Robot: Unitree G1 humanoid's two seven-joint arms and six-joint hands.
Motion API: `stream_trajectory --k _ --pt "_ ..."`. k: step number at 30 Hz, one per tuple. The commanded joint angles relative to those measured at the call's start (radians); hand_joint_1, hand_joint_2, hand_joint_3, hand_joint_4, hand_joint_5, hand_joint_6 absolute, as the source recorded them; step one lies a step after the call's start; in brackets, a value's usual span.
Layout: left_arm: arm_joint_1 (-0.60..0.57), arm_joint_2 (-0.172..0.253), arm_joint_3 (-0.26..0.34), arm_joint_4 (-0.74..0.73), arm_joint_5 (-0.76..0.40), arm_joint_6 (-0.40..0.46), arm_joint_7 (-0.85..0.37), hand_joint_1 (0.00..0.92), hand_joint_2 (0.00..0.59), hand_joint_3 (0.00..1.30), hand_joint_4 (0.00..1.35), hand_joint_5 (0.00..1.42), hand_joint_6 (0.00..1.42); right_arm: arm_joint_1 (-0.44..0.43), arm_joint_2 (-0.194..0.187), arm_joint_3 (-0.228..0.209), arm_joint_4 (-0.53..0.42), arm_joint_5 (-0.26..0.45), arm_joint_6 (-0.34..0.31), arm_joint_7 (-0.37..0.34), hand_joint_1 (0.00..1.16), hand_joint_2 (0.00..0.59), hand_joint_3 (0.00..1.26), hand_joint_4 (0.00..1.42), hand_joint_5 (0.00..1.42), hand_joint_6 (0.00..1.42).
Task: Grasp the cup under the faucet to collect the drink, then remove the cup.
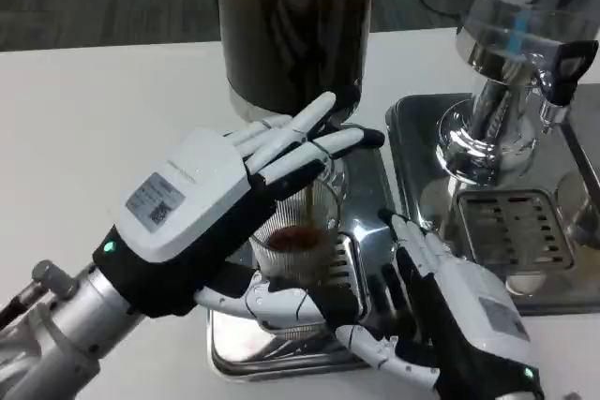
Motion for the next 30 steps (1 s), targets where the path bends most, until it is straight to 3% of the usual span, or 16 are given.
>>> stream_trajectory --k 1,13,30 --pt "0.034 0.025 -0.056 0.013 0.075 -0.003 -0.048 0.0 0.133 0.18 0.01 0.24 0.21 -0.021 0.005 -0.009 0.014 0.034 -0.007 0.025 0.32 0.201 0.0 0.0 0.0 0.02" --pt "0.039 0.033 -0.059 0.009 0.08 0.014 -0.037 0.0 0.135 0.18 0.01 0.24 0.2 -0.097 0.031 -0.022 0.067 0.103 -0.001 0.057 0.37 0.204 0.0 0.0 0.0 0.01" --pt "0.045 0.041 -0.038 0.008 0.103 0.054 -0.006 0.0 0.159 0.18 0.0 0.23 0.2 -0.2 0.068 -0.021 0.178 0.105 -0.026 0.022 0.38 0.204 0.0 0.0 0.0 0.0"
